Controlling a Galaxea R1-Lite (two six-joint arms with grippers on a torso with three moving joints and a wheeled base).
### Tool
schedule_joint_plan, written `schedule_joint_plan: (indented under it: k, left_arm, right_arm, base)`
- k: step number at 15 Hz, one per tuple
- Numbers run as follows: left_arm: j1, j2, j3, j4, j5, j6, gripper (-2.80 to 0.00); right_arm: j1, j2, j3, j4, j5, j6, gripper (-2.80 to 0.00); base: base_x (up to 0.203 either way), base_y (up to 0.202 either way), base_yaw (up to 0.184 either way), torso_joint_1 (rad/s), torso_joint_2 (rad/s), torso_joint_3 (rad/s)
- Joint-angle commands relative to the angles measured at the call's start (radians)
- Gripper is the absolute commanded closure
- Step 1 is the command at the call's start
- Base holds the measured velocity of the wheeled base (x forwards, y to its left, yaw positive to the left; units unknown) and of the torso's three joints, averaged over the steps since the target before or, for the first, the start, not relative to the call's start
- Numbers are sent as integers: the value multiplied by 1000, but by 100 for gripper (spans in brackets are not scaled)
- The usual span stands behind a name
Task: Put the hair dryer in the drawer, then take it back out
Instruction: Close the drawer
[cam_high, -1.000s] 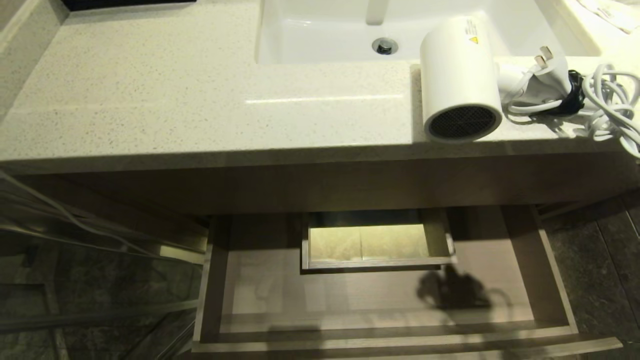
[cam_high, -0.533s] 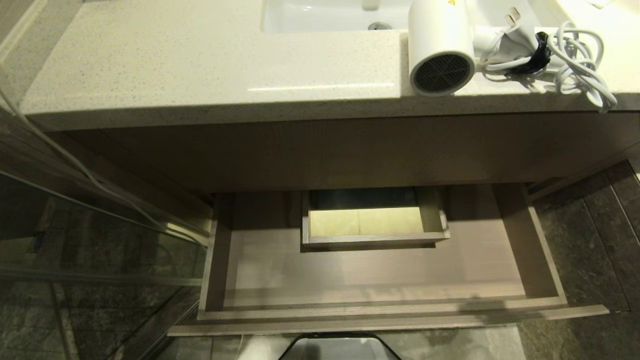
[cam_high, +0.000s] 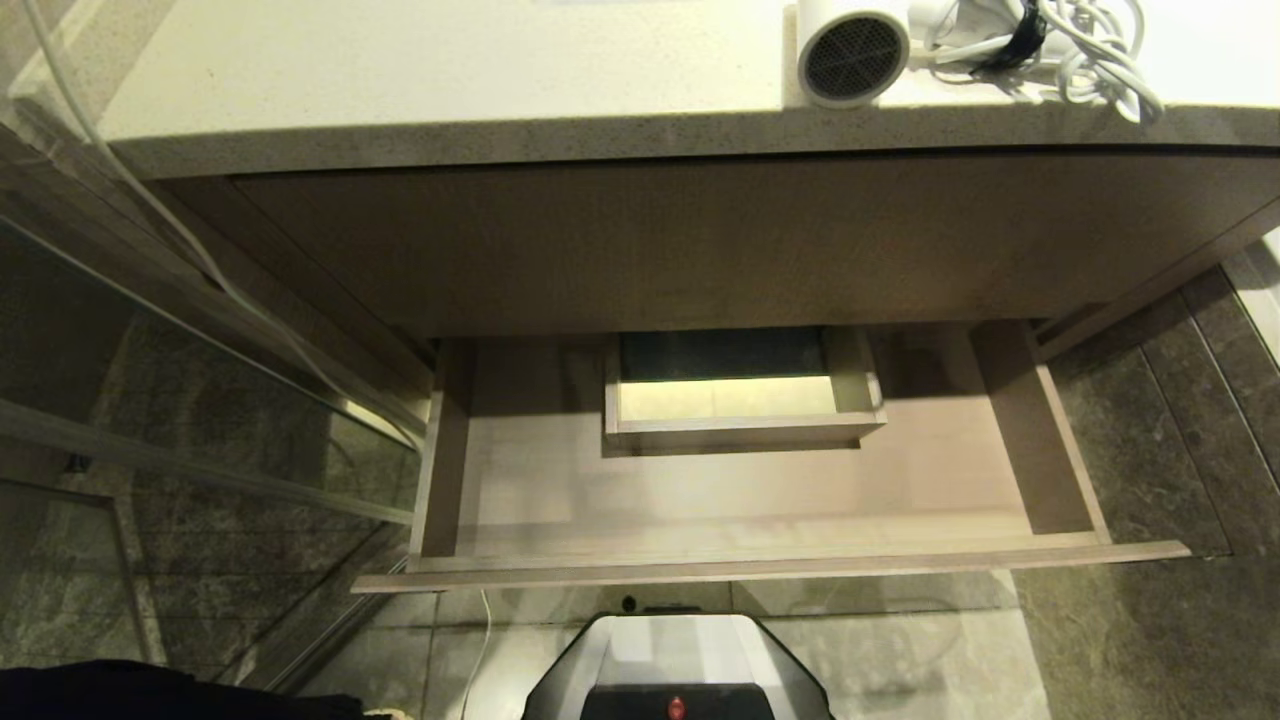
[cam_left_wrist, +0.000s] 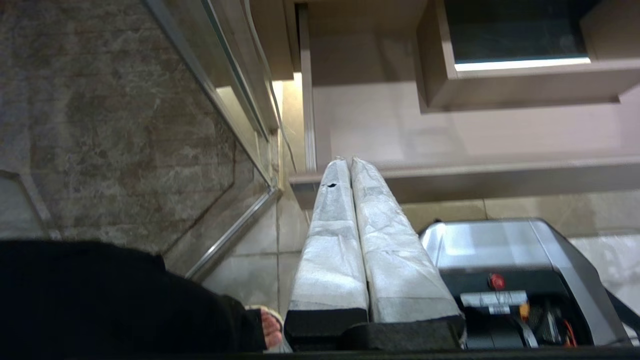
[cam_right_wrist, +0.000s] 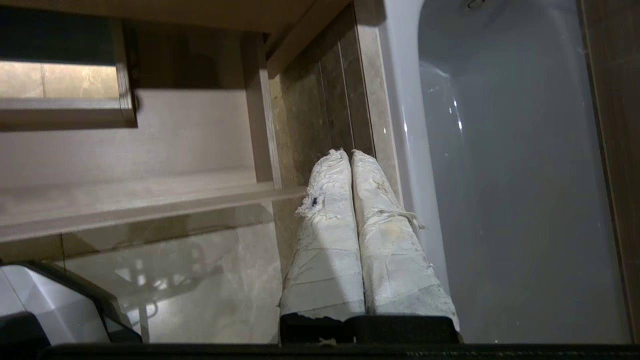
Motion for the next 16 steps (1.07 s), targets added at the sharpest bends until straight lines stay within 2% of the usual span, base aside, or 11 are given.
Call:
schedule_joint_plan:
  k: [1, 5, 7, 12, 16]
  left_arm:
    - [1, 0, 2, 0, 0, 0, 0]
    - [0, 0, 0, 0, 0, 0, 0]
    - [0, 0, 0, 0, 0, 0, 0]
    - [0, 0, 2, 0, 0, 0, 0]
    - [1, 0, 1, 0, 0, 0, 0]
  right_arm:
    - [3, -6, 14, 11, -1, -3, 0]
    - [8, -13, 35, 5, -4, -3, 0]
    - [8, -20, 49, -7, -5, -3, 0]
    - [8, -39, 68, 7, -6, -1, 0]
    - [11, -52, 76, 3, -6, -3, 0]
  base:
    - [0, 0, 0, -271, -112, -378]
    - [0, 0, 0, -229, -134, -371]
    - [0, 0, 0, -312, 199, -77]
    - [0, 0, 0, -322, 428, 76]
    - [0, 0, 0, -97, 411, 293]
